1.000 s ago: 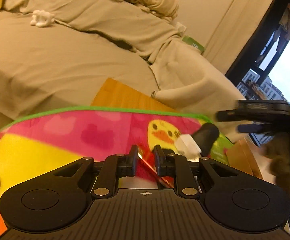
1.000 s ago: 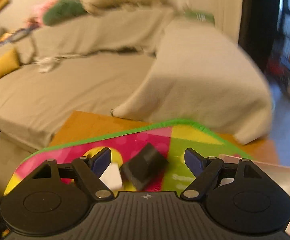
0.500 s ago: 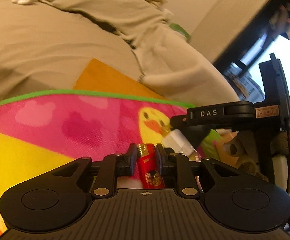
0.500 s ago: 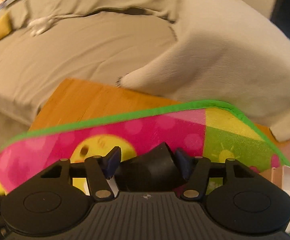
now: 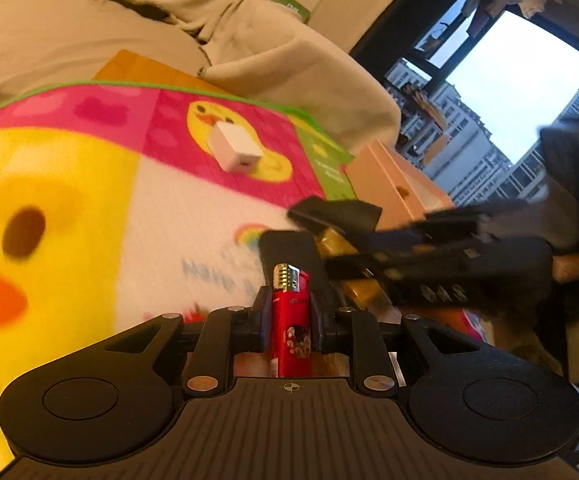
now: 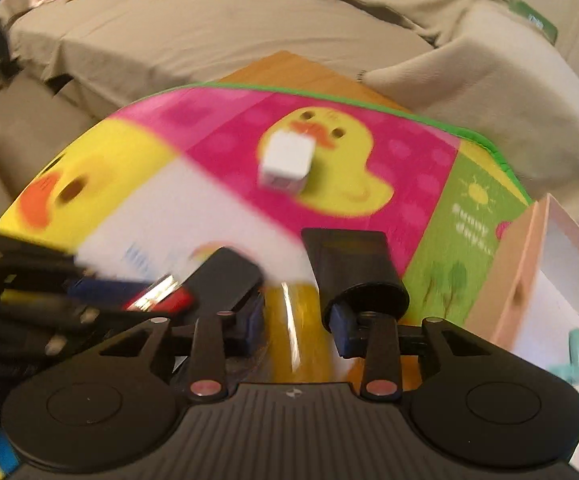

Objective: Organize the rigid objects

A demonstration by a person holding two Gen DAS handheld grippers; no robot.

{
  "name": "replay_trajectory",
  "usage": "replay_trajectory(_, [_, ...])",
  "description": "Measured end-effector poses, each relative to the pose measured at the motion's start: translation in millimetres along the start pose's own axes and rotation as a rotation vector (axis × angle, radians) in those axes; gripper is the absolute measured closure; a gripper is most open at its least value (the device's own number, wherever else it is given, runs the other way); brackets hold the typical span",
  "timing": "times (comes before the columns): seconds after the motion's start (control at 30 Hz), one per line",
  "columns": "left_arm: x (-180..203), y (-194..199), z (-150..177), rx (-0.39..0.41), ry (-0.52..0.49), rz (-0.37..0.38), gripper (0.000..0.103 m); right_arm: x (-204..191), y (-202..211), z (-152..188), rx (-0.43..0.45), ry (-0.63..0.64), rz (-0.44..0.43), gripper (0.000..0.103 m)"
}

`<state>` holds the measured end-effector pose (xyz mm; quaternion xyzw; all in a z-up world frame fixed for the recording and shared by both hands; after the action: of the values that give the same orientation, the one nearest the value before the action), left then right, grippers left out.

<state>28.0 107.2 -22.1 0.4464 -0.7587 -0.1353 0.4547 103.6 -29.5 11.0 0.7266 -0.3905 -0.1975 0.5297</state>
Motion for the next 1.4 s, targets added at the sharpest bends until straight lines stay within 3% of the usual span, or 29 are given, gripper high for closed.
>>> replay_trajectory(0.13, [11.1,12.0,8.9,0.042,-0.007,-0.075,0.080,1.1,20.2,42.9,0.030,-0.022,-0.027,0.066])
replay_trajectory(0.23, [23.5,31.7,17.3,0.135,-0.052,-0.171,0.080,9.0,34.2,83.4,0.077,-0.078,-0.029,0.055])
replay_trajectory(0.33, [39.8,51.5,30.1,0.177,-0.068,-0.158,0.080,13.1,46.2,121.6,0.141,-0.115,-0.036,0.042])
replay_trajectory(0.43, [66.5,59.2,44.1,0.127,-0.165,-0.119,0.080,16.5,54.9,140.7,0.193,-0.180,-0.074,0.039])
replay_trajectory(0.53, [99.7,58.3,64.6,0.015,-0.337,-0.074,0.080,19.0,55.8,143.5,0.215,-0.227,-0.101,0.039])
replay_trajectory(0.6, [111.8,54.7,78.6,-0.033,-0.383,-0.100,0.080,19.3,54.6,147.3,0.220,-0.228,-0.044,0.039])
replay_trajectory(0.73, [111.0,47.7,96.5,-0.105,-0.368,-0.097,0.080,27.5,55.5,171.4,0.245,-0.198,0.156,0.038])
replay_trajectory(0.8, [112.7,40.0,105.6,-0.138,-0.395,-0.116,0.079,39.9,55.4,188.4,0.242,-0.230,0.203,0.037])
replay_trajectory(0.97, [123.9,13.9,111.0,-0.164,-0.402,-0.097,0.078,83.4,63.3,225.0,0.235,-0.440,0.059,0.031])
replay_trajectory(1.07, [129.5,-1.8,107.4,-0.154,-0.384,-0.061,0.079,92.7,61.6,238.3,0.249,-0.490,0.050,0.022])
replay_trajectory(1.13, [131.8,-8.0,105.3,-0.144,-0.379,-0.050,0.079,91.7,60.4,241.7,0.267,-0.494,0.056,0.021])
replay_trajectory(1.27, [151.4,-14.1,113.0,-0.151,-0.473,-0.127,0.078,87.9,60.9,241.7,0.282,-0.506,0.061,0.019])
replay_trajectory(1.33, [162.0,-16.7,118.7,-0.158,-0.517,-0.151,0.070,85.7,63.6,244.2,0.301,-0.510,0.053,0.019])
replay_trajectory(1.4, [169.7,-20.5,122.0,-0.174,-0.537,-0.124,0.038,84.1,66.2,247.3,0.322,-0.513,0.050,0.019])
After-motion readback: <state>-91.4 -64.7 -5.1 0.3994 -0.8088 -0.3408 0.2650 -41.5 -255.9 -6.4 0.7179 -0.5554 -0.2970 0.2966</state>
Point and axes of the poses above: each gripper's, at about its wrist camera, not at the fingertips, and y roughly against the way its jaws point, x to its right, z to its underside, the point moved 3 cm from there along -y, roughly the way its jaws point, and after that the axes turned 7 degrees about -x, right-handed, at the moved point
